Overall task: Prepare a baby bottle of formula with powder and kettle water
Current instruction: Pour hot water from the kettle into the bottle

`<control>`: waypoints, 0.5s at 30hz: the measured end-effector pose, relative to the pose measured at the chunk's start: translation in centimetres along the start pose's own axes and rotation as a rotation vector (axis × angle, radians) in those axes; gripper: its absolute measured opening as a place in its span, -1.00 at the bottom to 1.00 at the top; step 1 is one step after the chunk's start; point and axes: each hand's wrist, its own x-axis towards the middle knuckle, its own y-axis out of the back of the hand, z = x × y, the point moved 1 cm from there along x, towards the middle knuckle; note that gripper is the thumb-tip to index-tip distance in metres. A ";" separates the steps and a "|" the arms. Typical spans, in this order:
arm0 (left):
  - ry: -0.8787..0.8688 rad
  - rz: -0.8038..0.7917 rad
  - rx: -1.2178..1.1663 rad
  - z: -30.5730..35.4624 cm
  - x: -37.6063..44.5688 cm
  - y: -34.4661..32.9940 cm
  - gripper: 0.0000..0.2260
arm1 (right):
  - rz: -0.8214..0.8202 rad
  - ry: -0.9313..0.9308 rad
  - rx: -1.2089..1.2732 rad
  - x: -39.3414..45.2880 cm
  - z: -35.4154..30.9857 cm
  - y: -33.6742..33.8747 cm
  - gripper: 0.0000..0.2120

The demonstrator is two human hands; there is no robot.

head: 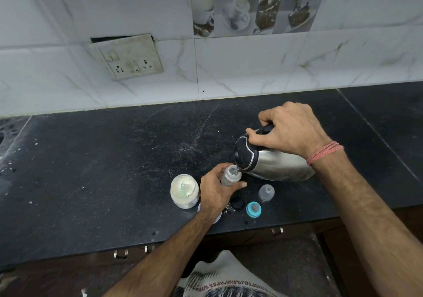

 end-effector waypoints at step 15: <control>0.019 0.012 0.005 0.1 -0.2 0.0 -0.44 | -0.003 -0.002 0.014 -0.1 -0.2 -0.1 -0.39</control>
